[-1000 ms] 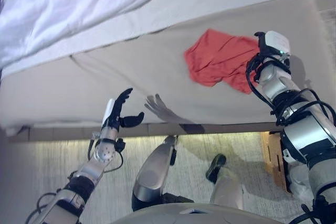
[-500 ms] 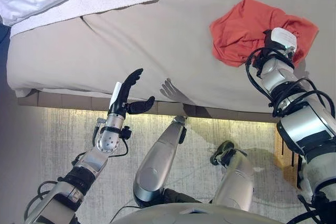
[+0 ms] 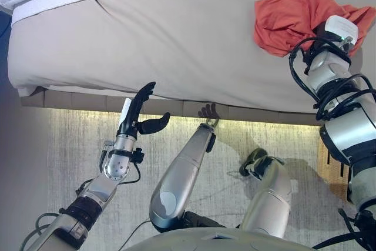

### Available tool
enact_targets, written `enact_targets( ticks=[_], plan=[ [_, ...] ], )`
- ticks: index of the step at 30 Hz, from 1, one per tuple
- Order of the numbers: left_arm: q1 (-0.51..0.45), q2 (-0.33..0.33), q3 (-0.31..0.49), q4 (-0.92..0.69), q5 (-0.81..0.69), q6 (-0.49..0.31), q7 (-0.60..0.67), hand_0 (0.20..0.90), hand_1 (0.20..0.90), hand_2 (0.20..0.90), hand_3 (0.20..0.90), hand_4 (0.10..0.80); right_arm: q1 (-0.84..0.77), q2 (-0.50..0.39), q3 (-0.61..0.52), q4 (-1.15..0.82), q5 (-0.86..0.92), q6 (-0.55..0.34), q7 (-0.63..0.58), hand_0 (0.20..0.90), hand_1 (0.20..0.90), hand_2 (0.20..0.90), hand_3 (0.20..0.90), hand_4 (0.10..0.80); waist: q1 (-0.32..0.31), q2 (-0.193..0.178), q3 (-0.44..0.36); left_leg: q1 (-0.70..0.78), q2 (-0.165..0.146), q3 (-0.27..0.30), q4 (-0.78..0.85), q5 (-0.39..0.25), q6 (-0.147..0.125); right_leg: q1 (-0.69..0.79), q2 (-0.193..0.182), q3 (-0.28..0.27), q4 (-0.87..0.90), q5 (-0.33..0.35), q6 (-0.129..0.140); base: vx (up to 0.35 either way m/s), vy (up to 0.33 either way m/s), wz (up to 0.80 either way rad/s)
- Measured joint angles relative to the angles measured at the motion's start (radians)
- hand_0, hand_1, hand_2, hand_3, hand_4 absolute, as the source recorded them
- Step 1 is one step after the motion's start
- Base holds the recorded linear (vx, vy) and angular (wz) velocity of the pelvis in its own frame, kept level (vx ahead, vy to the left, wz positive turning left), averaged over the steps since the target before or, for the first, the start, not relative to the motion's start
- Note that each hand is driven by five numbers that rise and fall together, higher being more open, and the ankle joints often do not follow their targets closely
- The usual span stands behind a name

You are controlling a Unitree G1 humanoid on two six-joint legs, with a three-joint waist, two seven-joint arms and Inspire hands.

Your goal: Pick up the clothes from the bed and place them into the basket

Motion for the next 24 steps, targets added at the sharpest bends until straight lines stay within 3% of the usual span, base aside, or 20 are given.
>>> enact_targets(
  ticks=[7,13,15,18,24],
  plan=[
    [-0.012,-0.001,0.004,-0.001,-0.005,0.001,0.003,0.900,0.900,0.900,0.900,0.800,0.019,0.004,-0.008,0.032,0.038,-0.011,-0.001,0.300,0.300,0.300,0.200,0.100,-0.026,-0.001,0.001,0.103,0.007,0.014,-0.092,0.004,0.006,0.091,0.014,-0.005,-0.077,0.001,0.001,-0.025,-0.006,-0.05],
    [-0.008,-0.001,0.005,0.004,-0.006,0.006,-0.001,0.900,0.900,0.900,0.900,0.800,0.094,0.003,-0.063,-0.010,0.080,-0.064,-0.035,0.300,0.300,0.300,0.200,0.100,-0.035,-0.010,0.005,0.244,0.042,0.028,-0.165,0.040,0.018,0.235,0.038,-0.026,-0.177,0.019,0.010,0.019,-0.004,-0.14],
    [-0.010,-0.001,0.007,0.008,-0.007,0.008,0.000,0.900,0.900,0.900,0.900,0.800,0.120,0.003,-0.081,-0.069,0.127,-0.080,-0.055,0.300,0.300,0.300,0.200,0.100,-0.047,-0.022,0.009,0.317,0.055,0.054,-0.217,0.065,0.032,0.301,0.054,-0.018,-0.244,0.077,0.021,-0.009,0.034,-0.26],
    [-0.031,-0.004,0.013,0.009,-0.006,0.019,0.000,0.900,0.900,0.900,0.900,0.800,0.158,-0.005,-0.126,-0.187,0.167,-0.121,-0.096,0.300,0.300,0.300,0.200,0.100,-0.076,-0.037,0.008,0.423,0.080,0.076,-0.321,0.096,0.030,0.406,0.089,-0.020,-0.378,0.158,0.052,0.077,0.032,-0.34],
    [-0.076,-0.003,0.068,0.011,-0.006,0.077,0.000,0.900,0.900,0.900,0.900,0.800,0.212,-0.062,-0.226,-0.369,0.205,-0.178,-0.107,0.300,0.300,0.300,0.200,0.100,-0.168,-0.104,-0.012,0.641,0.112,0.146,-0.543,0.140,0.022,0.601,0.153,0.008,-0.640,0.262,0.075,0.130,0.039,-0.38]
  ],
)
